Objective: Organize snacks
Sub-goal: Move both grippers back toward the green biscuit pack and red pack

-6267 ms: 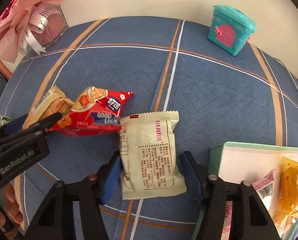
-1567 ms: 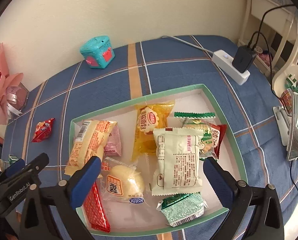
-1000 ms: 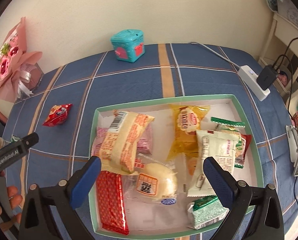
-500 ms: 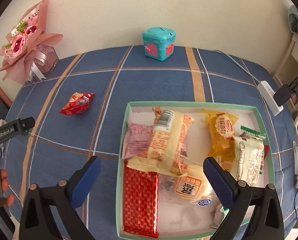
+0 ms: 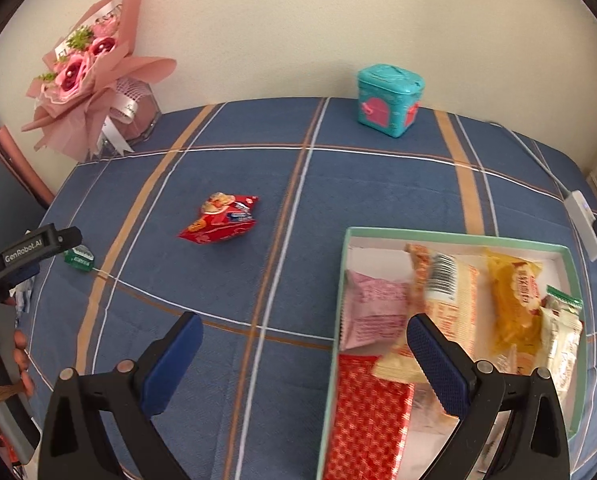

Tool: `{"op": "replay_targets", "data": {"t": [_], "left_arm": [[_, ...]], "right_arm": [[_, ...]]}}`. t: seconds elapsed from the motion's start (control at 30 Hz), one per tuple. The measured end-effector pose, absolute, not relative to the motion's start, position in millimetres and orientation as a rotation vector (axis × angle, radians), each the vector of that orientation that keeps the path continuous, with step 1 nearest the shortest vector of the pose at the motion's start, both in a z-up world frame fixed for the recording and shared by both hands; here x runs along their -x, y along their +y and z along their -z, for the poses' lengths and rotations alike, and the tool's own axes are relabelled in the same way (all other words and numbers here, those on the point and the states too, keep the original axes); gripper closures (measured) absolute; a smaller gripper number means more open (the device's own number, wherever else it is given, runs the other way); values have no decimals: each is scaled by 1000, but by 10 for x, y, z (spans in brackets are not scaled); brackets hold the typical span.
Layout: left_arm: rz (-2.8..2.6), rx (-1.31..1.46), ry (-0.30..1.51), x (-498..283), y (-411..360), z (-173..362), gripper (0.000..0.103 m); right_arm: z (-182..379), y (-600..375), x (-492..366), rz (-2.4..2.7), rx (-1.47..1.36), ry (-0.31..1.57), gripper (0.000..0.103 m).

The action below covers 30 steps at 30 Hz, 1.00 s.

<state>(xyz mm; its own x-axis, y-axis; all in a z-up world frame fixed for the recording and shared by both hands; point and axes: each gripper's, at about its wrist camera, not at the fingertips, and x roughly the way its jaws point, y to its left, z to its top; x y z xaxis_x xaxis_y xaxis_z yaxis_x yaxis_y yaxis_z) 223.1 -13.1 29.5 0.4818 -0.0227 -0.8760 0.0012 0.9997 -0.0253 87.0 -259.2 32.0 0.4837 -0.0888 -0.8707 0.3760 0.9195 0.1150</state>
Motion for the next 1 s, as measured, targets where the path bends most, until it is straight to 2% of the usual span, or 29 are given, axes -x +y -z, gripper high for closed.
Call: {"op": "replay_targets", "data": {"t": [0.6, 0.83, 1.0], "left_arm": [[-69, 222, 1080, -2549, 305, -104, 2], [-103, 301, 1101, -2642, 417, 64, 11], [-125, 330, 1116, -2684, 456, 184, 19]], "right_arm": [[-50, -2431, -1661, 190, -347, 1095, 0], [47, -2490, -1913, 193, -373, 1111, 1], [139, -2546, -2054, 222, -374, 1127, 11]]}}
